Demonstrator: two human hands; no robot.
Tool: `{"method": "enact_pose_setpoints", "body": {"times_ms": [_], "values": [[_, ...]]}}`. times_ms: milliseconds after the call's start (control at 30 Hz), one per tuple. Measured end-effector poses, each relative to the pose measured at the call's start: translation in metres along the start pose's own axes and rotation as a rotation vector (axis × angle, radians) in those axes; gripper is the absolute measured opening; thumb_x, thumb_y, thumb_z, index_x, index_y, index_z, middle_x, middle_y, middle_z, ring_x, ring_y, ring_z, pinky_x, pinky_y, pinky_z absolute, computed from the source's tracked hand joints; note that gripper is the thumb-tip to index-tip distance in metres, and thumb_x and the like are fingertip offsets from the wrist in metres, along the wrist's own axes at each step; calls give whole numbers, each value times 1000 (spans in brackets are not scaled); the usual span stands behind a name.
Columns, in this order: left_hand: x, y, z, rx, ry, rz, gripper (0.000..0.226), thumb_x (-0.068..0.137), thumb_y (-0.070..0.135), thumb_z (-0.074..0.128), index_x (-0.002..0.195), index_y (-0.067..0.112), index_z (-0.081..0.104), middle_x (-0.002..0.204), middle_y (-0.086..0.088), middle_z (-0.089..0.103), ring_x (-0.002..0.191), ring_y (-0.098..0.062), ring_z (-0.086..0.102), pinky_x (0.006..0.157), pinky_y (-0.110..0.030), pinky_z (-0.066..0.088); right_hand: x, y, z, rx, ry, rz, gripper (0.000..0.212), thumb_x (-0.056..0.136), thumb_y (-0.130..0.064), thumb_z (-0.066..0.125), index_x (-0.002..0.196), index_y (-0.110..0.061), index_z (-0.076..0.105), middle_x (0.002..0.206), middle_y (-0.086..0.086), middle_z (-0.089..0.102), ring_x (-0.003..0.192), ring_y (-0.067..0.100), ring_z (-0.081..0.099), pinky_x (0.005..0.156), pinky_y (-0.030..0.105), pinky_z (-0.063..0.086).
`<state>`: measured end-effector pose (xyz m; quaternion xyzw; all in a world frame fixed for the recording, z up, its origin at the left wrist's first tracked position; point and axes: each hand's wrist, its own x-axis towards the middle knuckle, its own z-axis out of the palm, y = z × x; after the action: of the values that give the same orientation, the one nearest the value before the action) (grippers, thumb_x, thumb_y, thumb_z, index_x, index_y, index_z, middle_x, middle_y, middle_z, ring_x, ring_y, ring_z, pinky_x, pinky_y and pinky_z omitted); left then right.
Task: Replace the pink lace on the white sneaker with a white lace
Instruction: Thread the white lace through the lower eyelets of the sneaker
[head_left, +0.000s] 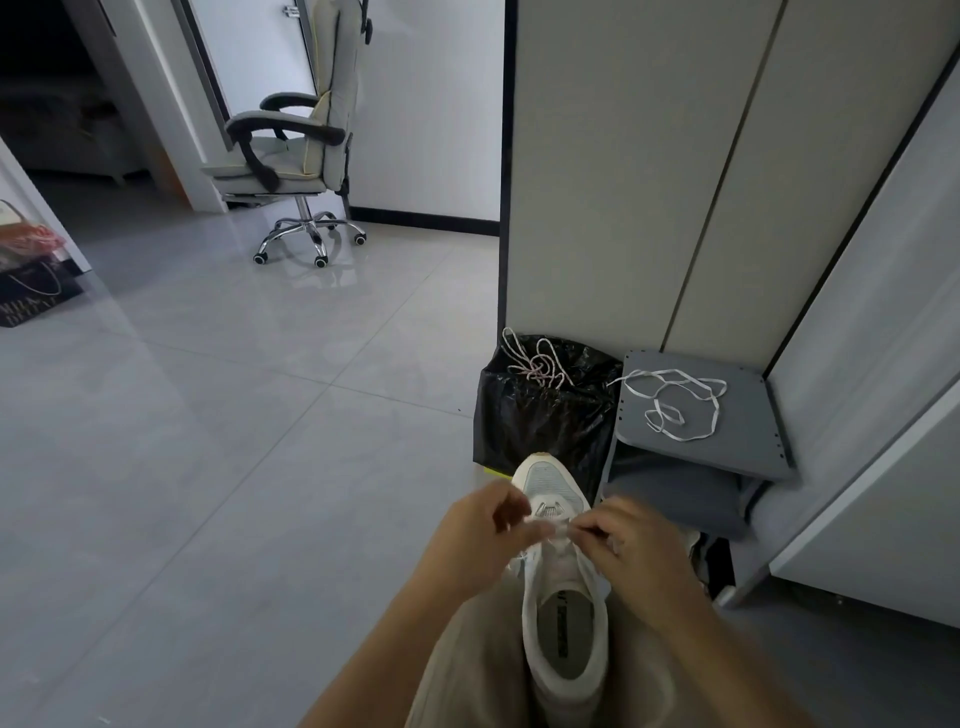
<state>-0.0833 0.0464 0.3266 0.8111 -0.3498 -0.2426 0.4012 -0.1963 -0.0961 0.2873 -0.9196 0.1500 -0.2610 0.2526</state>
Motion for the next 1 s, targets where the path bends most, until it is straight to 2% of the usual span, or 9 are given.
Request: {"method": "enact_pose_setpoints", "body": {"times_ms": [67,133,300,400,500,600,800,900,1000], "values": [[-12,-16,18,148,-42,-136,32,74,52,66,91,31,50,83,13,59,71,-4,56,64,-22,47,-5,3,6,-27,-51,3,27,77,-45,49,75,-27,69,72,-13,58,70,-1,50,64,16,37],[-23,-28,32,241,-2,-185,34,73,66,47,93,39,48,84,16,62,75,-4,60,71,-29,54,-8,-1,12,-103,-81,-37,22,76,-44,49,72,-30,66,70,-15,53,70,-2,45,64,11,32],[-33,-37,39,45,81,-212,24,71,54,35,85,56,54,79,15,67,71,-3,63,73,-38,54,-11,-4,23,-204,-41,-81,19,73,-40,47,67,-31,63,69,-12,49,75,4,39,62,22,42],[-35,-33,37,-172,53,-251,20,80,33,48,81,40,67,76,6,70,66,-13,67,74,-39,55,-10,-5,24,-242,-29,-93,20,72,-40,47,67,-30,64,69,-12,49,75,4,38,62,24,44],[-34,-30,34,-255,63,-255,23,91,9,51,87,25,67,73,0,70,55,-8,63,59,-16,49,-11,-5,27,-275,-43,-115,20,72,-41,47,65,-30,61,70,-12,47,74,3,40,62,25,45],[-35,-30,33,-239,70,-205,20,91,10,52,91,25,65,78,2,71,54,-6,64,53,-9,44,-10,-6,29,-315,-30,-110,20,72,-39,46,63,-28,59,68,-11,48,69,7,48,64,24,41],[-36,-29,35,-140,58,-143,15,93,25,51,95,38,56,84,16,67,61,-1,64,58,-5,43,-9,-7,31,-344,-27,-184,16,71,-35,45,62,-25,54,67,-10,48,74,5,37,68,19,23],[-35,-30,35,-109,55,-143,11,95,34,48,93,38,57,81,10,69,62,-4,65,64,-11,49,-7,-2,32,-358,-67,-233,19,73,-36,44,63,-29,58,67,-12,48,74,4,36,70,18,23],[-24,-27,30,-358,7,-287,16,97,20,46,91,15,59,77,-4,66,59,-15,64,63,-32,57,-4,-1,35,-346,-114,-234,23,74,-39,41,65,-34,62,68,-14,50,74,3,39,65,19,39]]}}
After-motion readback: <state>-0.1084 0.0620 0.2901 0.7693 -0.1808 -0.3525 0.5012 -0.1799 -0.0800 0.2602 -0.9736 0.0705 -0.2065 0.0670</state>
